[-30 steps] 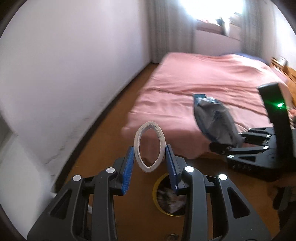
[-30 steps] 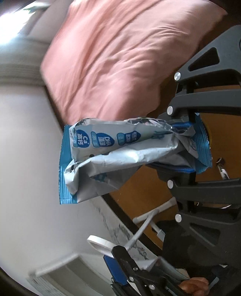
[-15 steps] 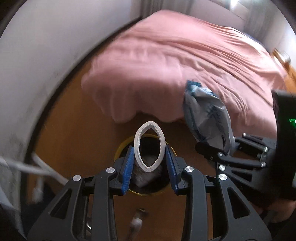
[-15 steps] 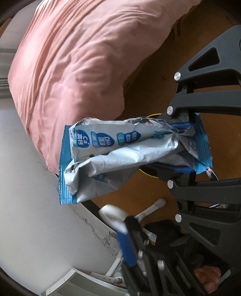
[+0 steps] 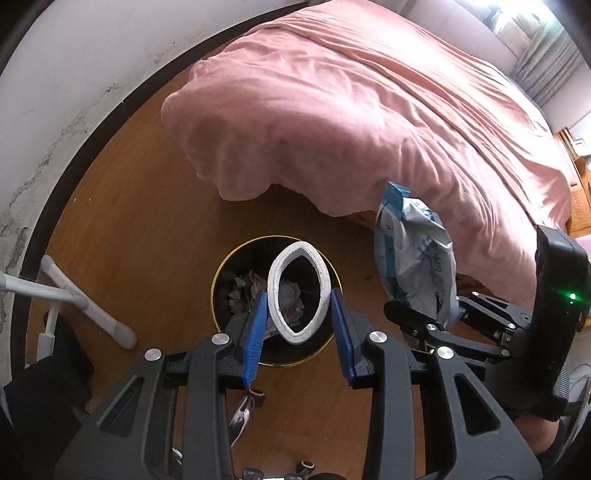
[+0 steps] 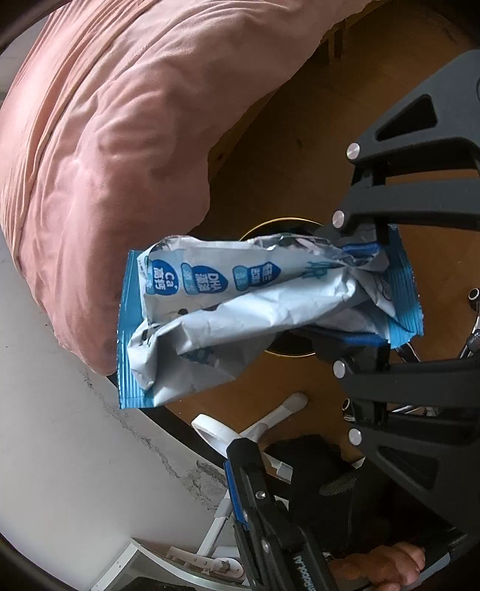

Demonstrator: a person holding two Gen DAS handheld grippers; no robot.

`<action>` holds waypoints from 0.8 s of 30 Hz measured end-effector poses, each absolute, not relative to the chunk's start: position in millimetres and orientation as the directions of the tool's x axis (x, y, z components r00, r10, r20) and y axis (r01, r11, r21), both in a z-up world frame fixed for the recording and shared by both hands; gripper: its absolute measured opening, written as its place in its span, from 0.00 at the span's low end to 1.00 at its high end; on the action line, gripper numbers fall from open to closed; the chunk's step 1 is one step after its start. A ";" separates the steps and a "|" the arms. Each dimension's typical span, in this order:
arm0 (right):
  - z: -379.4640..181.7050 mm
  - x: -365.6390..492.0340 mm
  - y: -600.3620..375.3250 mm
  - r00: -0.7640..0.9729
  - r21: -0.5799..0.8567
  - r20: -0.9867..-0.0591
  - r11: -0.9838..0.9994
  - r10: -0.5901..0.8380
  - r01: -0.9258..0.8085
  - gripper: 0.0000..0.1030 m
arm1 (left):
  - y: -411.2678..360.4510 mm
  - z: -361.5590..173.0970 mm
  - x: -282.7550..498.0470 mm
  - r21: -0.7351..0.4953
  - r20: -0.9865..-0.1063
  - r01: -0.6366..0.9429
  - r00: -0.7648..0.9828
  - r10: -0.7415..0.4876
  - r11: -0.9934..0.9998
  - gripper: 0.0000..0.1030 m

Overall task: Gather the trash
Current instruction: 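Carry the tape ring and blue-white snack bag over the black bin, then open both tools to drop the tape ring and snack bag into the bin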

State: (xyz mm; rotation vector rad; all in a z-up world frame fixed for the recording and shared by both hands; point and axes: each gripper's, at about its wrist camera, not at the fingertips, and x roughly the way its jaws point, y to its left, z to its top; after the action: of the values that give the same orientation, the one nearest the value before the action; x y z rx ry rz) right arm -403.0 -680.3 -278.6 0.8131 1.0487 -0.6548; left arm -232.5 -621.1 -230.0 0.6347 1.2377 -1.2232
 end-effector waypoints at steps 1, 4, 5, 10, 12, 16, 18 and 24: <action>-279.4 -401.4 -680.5 0.366 0.264 -0.927 0.549 -0.083 0.793 0.32 | -621.6 -229.8 -232.1 -0.236 -0.930 0.926 -0.128 -0.344 0.293 0.33; -284.9 -395.5 -682.2 0.369 0.273 -0.927 0.549 -0.070 0.790 0.46 | -620.7 -229.9 -230.0 -0.239 -0.930 0.924 -0.129 -0.344 0.300 0.33; -285.1 -394.5 -681.6 0.368 0.271 -0.927 0.550 -0.072 0.790 0.51 | -621.0 -229.5 -229.7 -0.236 -0.931 0.924 -0.127 -0.343 0.300 0.34; -287.7 -394.2 -683.2 0.364 0.267 -0.928 0.541 -0.078 0.798 0.54 | -622.6 -228.3 -230.0 -0.219 -0.932 0.929 -0.109 -0.346 0.297 0.53; -288.2 -396.0 -684.3 0.359 0.263 -0.929 0.533 -0.084 0.804 0.58 | -622.4 -228.1 -230.8 -0.217 -0.932 0.931 -0.108 -0.345 0.293 0.57; -281.3 -399.1 -689.4 0.361 0.259 -0.927 0.525 -0.101 0.811 0.61 | -621.9 -225.9 -229.1 -0.224 -0.928 0.929 -0.110 -0.357 0.296 0.64; -273.1 -398.6 -692.6 0.363 0.251 -0.924 0.525 -0.122 0.814 0.63 | -620.0 -220.1 -223.7 -0.241 -0.918 0.922 -0.114 -0.381 0.304 0.72; -206.2 -362.8 -707.5 0.399 0.197 -0.882 0.574 -0.250 0.795 0.68 | -605.3 -161.1 -177.1 -0.207 -0.869 0.915 -0.009 -0.495 0.347 0.81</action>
State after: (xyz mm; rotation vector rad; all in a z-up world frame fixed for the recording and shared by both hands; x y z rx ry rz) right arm -362.8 -707.5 -206.2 0.6825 0.9353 -0.7304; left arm -177.1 -605.3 -161.1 0.4969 1.0731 -1.1895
